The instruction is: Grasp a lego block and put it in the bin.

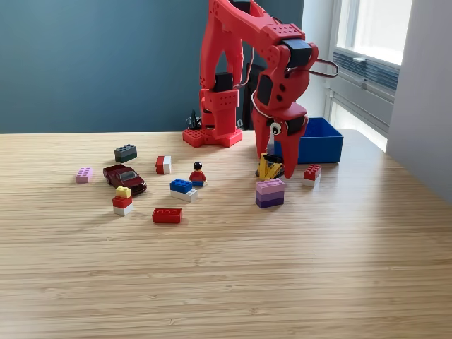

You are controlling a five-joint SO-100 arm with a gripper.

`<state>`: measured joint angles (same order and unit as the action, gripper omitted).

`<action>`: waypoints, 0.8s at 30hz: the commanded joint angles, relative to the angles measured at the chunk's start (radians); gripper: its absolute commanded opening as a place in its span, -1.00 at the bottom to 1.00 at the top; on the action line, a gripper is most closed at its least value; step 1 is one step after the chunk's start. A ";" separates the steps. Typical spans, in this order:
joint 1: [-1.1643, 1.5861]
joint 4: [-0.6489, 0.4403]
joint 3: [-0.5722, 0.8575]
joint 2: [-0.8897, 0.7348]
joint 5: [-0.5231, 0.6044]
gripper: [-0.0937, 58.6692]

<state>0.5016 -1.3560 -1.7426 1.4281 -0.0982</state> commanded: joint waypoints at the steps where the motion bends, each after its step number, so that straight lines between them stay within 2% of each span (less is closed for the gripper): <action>1: 0.002 0.035 -0.003 0.015 -0.002 -0.19; 7: 0.002 0.075 -0.044 0.015 0.002 -0.42; 18: 0.003 0.100 -0.060 0.015 0.038 -0.99; 24: 0.002 0.084 -0.049 0.032 0.077 -0.99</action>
<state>0.5108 -1.2655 -1.8116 1.4327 -0.0368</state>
